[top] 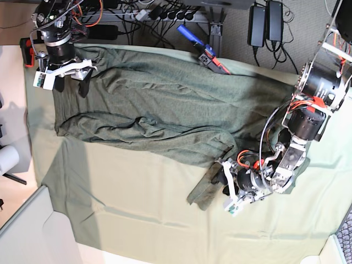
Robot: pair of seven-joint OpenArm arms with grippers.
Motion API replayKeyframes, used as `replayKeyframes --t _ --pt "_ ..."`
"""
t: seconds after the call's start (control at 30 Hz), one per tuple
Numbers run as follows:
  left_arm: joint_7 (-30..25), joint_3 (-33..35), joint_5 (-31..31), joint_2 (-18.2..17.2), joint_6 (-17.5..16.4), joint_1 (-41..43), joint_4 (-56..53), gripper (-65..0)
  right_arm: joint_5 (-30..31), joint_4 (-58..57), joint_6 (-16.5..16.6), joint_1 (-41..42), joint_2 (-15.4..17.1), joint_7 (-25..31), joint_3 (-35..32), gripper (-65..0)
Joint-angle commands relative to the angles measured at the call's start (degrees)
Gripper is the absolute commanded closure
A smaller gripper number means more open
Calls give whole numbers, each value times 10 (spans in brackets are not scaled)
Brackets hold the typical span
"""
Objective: Fold the T-shirt properly
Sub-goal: 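Move the right gripper to the collar end and the left gripper to the hem end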
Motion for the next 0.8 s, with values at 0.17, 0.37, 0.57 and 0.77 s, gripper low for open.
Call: replayKeyframes --t 0.17,0.37,0.57,0.77 --pt "-25 -2 -4 16 2 -12 9 -234 10 11 2 -3 7 13 5 -418" --pt "-42 -3 7 15 2 -18 10 0 9 11 2 -2 8 14 5 -418" --pt "-12 -15 19 -12 -13 -24 54 0 11 11 2 -2 8 14 4 -418" --pt "75 -57 -41 -73 -62 19 170 0 29 11 2 -2 8 26 4 -418"
